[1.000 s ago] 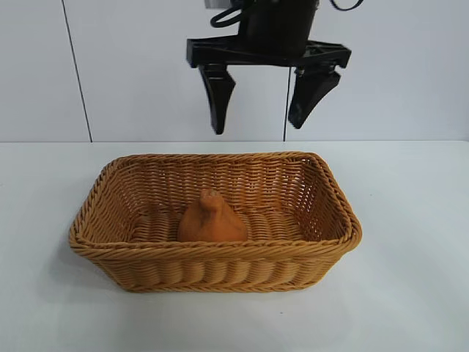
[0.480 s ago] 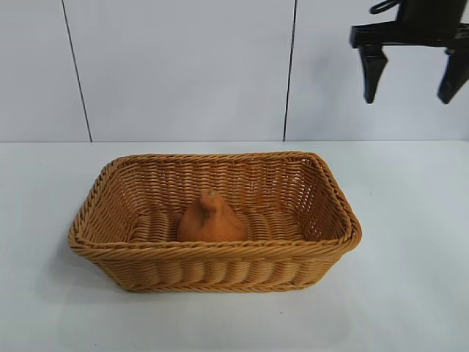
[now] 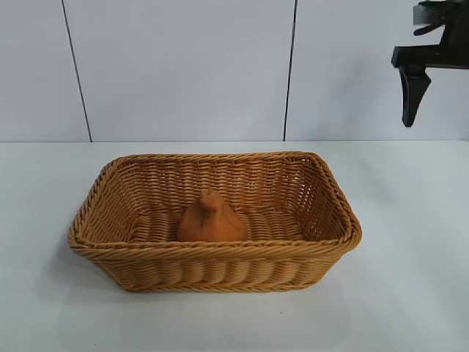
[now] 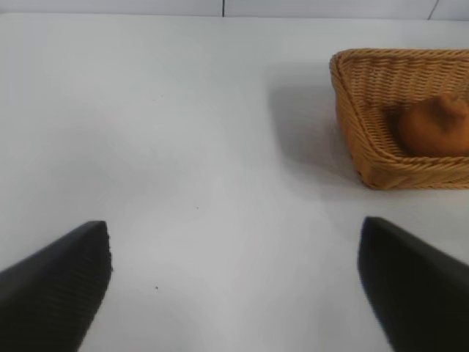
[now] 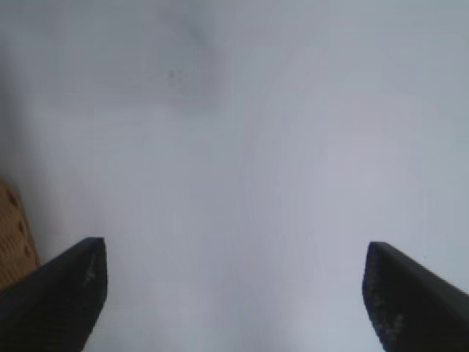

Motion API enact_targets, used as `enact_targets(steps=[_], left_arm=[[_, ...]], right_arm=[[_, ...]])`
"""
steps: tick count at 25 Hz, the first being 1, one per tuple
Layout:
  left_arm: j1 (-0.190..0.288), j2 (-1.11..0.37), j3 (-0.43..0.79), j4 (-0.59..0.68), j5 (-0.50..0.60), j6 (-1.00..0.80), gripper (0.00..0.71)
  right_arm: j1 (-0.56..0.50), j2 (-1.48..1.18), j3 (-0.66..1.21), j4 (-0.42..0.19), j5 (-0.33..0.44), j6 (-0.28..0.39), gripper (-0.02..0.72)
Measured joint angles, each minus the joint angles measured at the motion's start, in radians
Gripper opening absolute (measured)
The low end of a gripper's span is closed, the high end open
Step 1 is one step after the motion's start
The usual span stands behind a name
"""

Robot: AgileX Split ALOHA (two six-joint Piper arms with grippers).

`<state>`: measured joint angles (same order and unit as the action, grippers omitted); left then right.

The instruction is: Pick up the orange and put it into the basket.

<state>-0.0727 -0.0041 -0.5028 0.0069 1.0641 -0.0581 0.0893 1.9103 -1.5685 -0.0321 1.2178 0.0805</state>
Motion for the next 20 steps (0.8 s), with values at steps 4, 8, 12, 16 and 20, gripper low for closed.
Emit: enact_targets(steps=[4, 8, 12, 16, 20], left_arm=[[0.0, 0.0, 0.0, 0.0, 0.0, 0.0, 0.648], [0.0, 0.0, 0.0, 0.0, 0.0, 0.0, 0.648], [0.0, 0.0, 0.0, 0.0, 0.0, 0.0, 0.648], [0.0, 0.0, 0.0, 0.0, 0.0, 0.0, 0.648], [0.0, 0.0, 0.0, 0.0, 0.0, 0.0, 0.648]], right_arm=[[0.017, -0.141, 0.194, 0.017, 0.001, -0.011, 0.652], [0.017, -0.319, 0.399, 0.02, 0.001, -0.017, 0.652], [0.017, -0.535, 0.612, 0.02, 0.001, -0.019, 0.652], [0.017, -0.779, 0.808, 0.02, -0.023, -0.019, 0.652], [0.017, -1.036, 0.955, 0.02, -0.141, -0.02, 0.652]])
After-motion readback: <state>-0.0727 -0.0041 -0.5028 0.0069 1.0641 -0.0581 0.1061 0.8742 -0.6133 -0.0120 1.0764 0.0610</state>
